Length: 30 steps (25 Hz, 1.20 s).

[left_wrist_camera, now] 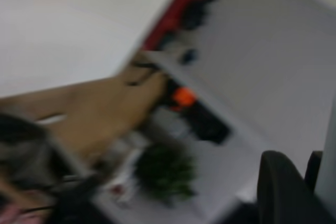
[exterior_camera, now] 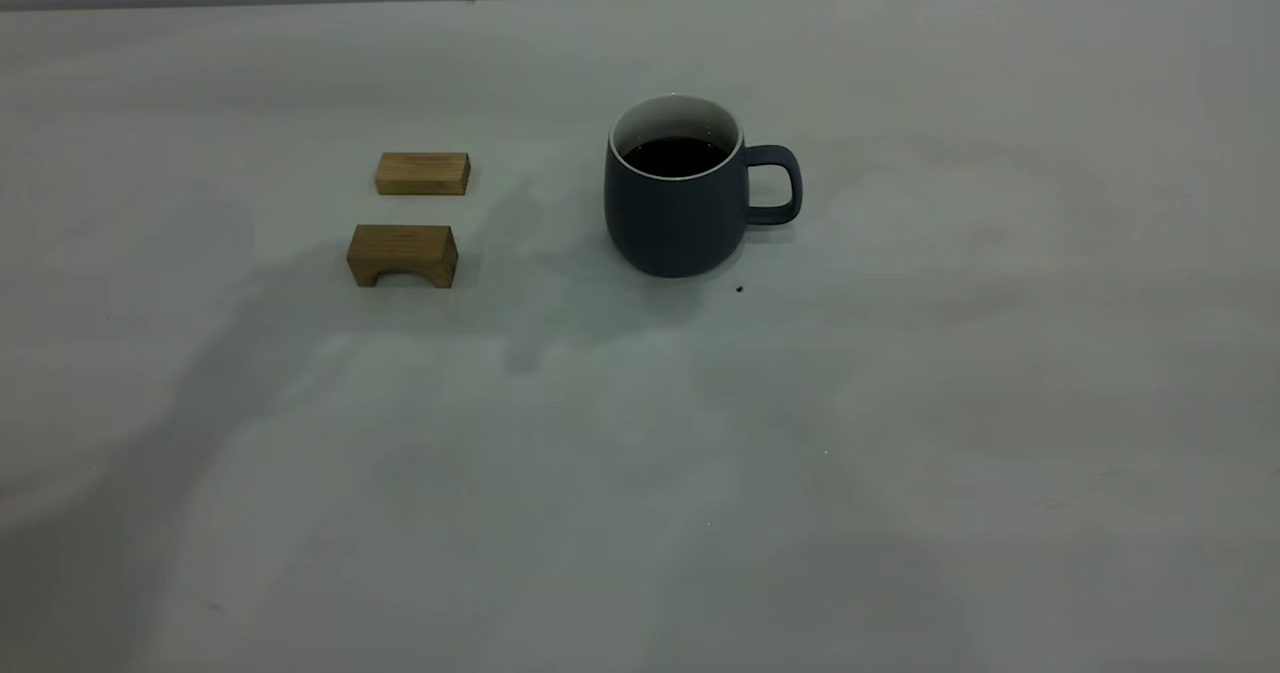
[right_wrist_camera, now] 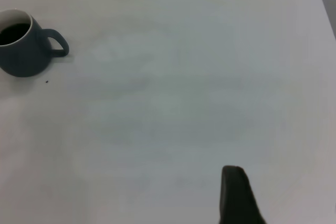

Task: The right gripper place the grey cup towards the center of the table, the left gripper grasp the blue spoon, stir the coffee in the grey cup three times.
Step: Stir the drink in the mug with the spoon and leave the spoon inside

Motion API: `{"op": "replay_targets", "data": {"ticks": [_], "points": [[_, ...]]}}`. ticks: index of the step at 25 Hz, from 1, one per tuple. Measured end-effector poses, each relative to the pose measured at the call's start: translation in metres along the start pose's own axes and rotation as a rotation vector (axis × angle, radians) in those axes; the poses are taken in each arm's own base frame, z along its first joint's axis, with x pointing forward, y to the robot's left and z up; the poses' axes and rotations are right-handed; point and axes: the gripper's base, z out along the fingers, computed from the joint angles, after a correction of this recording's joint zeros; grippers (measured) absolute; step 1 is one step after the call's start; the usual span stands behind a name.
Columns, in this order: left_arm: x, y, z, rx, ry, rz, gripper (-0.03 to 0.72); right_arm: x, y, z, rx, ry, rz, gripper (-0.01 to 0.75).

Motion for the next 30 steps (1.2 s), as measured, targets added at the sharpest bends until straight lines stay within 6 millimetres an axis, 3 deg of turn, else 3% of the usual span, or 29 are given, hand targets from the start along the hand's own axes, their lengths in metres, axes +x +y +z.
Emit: {"op": "replay_targets", "data": {"ticks": [7,13,16,23,30], "points": [[-0.002,-0.018,0.004,0.203,-0.013,-0.362,0.137,0.0,0.0,0.0,0.0,0.0,0.0,0.483],[-0.004,-0.014,0.017,0.204,-0.038,-0.802,0.137,0.0,0.0,0.0,0.0,0.0,0.0,0.483],[-0.012,-0.003,0.027,0.192,-0.033,-0.97,0.137,0.0,0.0,0.0,0.0,0.0,0.0,0.483],[-0.054,0.045,0.054,0.138,-0.103,-1.129,0.137,0.0,0.0,0.0,0.0,0.0,0.0,0.483],[-0.063,0.037,0.06,0.145,-0.065,-1.103,0.137,0.0,0.0,0.0,0.0,0.0,0.0,0.483]]}}
